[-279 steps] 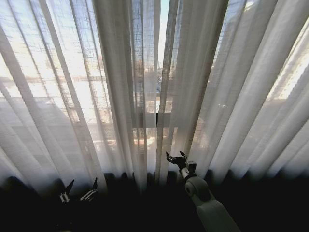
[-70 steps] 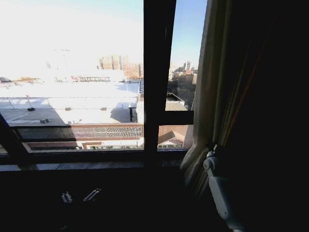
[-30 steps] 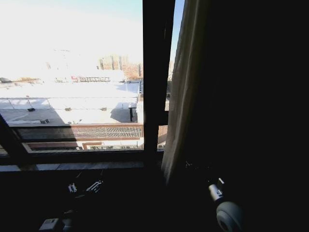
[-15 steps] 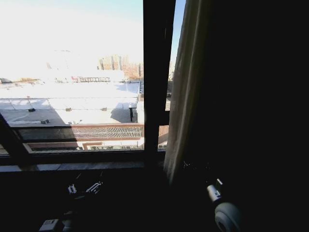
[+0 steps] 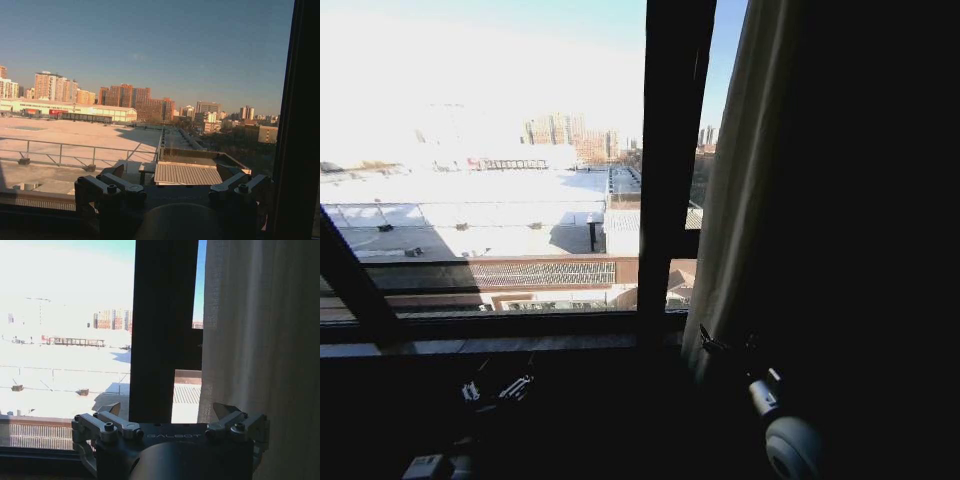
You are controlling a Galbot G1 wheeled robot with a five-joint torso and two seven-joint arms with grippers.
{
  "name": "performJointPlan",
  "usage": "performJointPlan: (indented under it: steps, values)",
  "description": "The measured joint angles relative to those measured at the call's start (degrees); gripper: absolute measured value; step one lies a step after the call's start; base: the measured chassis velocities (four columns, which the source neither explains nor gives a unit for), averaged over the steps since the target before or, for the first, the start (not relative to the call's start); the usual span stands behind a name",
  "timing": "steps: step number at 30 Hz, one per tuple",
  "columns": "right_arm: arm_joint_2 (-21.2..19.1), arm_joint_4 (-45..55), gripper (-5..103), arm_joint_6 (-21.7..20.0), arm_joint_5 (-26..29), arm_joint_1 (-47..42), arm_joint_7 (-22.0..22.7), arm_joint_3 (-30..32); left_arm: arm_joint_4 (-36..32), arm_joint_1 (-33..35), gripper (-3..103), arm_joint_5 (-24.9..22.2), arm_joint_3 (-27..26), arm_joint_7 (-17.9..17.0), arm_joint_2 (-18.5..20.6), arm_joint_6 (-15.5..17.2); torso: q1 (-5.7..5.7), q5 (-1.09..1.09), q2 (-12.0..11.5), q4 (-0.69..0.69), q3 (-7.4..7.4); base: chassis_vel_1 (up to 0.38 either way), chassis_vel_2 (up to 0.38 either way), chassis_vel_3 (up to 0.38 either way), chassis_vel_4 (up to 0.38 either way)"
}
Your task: Open the curtains by pulling them apart, changing their state from closed to fully open.
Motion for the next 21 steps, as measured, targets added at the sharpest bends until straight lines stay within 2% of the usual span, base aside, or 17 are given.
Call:
performJointPlan:
  steps: [4, 21]
  values:
    - [-0.03, -0.01, 100, 0.02, 0.0, 0.35, 0.0, -0.48, -0.56, 0.49, 100, 0.01, -0.28, 0.0, -0.13, -0.16, 0.0, 0.05, 0.0, 0.0, 0.0, 0.31, 0.364, -0.334, -0.351]
    - [0.17, 1.28, 100, 0.15, -1.37, -1.72, -0.27, -1.05, -1.37, 1.54, 100, 0.42, -0.35, -0.04, -0.81, -1.31, 0.0, 0.04, 0.0, 0.0, 0.01, 0.362, 0.356, -0.368, -0.337]
